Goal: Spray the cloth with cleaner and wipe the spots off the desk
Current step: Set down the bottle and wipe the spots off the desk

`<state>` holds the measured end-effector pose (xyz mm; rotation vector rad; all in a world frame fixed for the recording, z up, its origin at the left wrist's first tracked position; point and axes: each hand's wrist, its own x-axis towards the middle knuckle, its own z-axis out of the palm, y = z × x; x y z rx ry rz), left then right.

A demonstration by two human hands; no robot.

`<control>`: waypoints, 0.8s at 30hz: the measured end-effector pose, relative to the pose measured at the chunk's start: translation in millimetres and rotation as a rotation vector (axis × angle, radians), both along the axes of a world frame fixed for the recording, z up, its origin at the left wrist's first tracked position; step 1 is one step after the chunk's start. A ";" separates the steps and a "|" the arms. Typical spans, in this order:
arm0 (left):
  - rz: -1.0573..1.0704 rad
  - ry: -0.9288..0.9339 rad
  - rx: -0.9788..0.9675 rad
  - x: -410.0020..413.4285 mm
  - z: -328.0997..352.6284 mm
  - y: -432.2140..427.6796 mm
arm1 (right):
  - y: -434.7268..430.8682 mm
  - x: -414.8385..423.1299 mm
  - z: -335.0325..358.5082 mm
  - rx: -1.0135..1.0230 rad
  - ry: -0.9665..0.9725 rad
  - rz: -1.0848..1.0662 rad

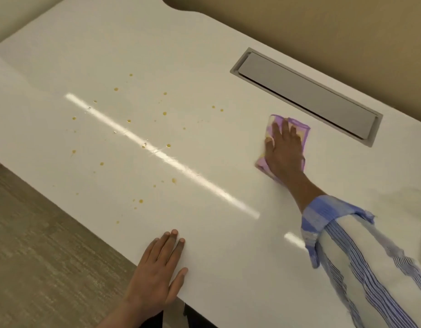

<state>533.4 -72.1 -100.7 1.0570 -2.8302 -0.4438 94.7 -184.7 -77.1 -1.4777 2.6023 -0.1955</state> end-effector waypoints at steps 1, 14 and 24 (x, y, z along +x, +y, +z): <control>0.001 -0.004 0.000 -0.3 1.3 0.6 | 11.5 29.9 -3.3 -0.008 -0.030 0.079; -0.032 -0.036 0.043 1.4 13.3 -6.4 | 145.0 79.1 -8.8 -0.060 -0.052 0.529; -0.055 0.002 0.169 9.4 24.4 -9.8 | 130.2 174.3 -4.8 -0.042 -0.082 0.063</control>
